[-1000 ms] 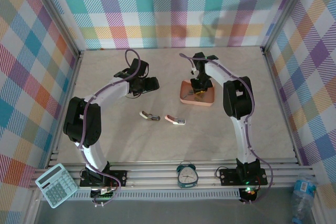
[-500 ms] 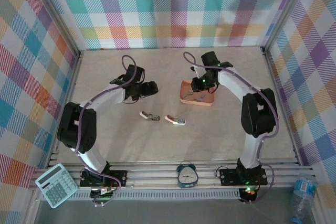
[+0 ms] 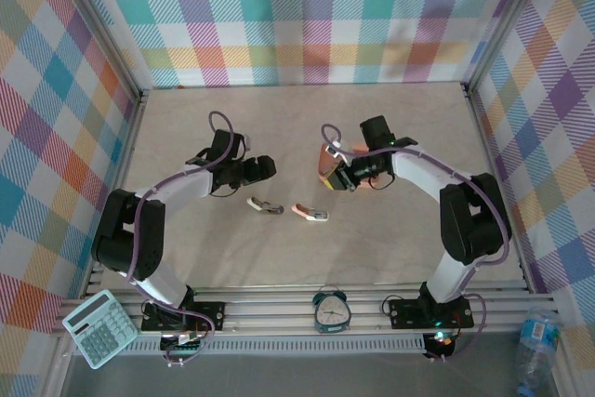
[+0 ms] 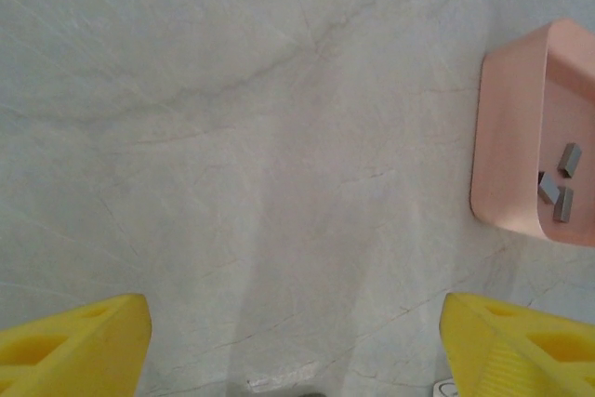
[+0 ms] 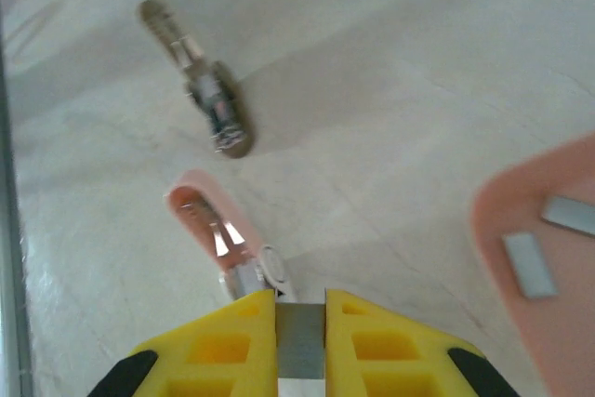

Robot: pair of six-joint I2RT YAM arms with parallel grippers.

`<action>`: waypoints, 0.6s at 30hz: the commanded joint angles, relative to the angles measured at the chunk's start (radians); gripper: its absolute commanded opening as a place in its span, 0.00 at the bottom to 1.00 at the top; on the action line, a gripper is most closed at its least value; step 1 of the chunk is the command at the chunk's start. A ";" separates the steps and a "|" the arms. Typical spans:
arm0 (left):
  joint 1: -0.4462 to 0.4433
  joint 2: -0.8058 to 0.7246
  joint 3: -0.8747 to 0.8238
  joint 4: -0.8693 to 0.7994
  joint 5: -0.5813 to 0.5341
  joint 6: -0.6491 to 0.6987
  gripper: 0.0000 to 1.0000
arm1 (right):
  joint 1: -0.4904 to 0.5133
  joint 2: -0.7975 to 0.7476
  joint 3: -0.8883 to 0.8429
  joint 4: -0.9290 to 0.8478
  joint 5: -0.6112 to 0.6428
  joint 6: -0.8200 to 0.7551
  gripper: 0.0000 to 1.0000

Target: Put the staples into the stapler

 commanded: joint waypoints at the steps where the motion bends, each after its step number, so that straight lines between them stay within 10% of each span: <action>1: 0.012 -0.045 -0.033 0.070 0.033 0.024 0.81 | 0.030 -0.040 -0.048 0.000 -0.116 -0.246 0.15; 18: 0.038 -0.154 -0.133 0.117 -0.030 -0.022 0.81 | 0.138 0.020 -0.040 -0.075 0.050 -0.403 0.14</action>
